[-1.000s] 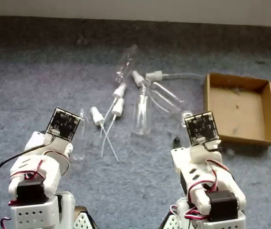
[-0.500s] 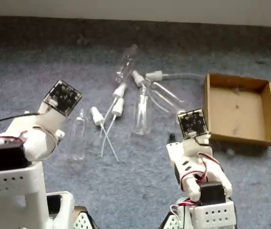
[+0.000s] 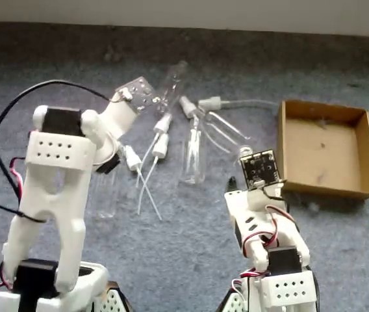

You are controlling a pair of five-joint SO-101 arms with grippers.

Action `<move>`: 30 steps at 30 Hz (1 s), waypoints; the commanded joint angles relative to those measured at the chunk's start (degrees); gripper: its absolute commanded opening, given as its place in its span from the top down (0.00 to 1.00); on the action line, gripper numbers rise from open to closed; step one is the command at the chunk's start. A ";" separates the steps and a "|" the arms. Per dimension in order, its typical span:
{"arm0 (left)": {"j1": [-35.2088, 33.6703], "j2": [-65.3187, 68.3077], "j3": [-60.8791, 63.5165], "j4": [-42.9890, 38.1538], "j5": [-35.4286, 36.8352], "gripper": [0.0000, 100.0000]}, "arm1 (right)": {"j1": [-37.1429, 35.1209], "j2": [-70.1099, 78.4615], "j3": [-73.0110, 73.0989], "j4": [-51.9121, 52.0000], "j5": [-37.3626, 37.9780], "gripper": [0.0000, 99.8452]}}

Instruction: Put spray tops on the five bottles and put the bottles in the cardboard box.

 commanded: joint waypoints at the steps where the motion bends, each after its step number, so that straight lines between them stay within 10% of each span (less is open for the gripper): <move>1: 3.12 10.15 -9.98 0.53 5.89 0.94 | 0.84 -0.40 -0.48 -1.45 -0.18 0.80; 30: 11.74 61.32 -61.23 6.42 24.70 0.75 | 0.75 -0.48 7.08 -4.26 -13.54 0.80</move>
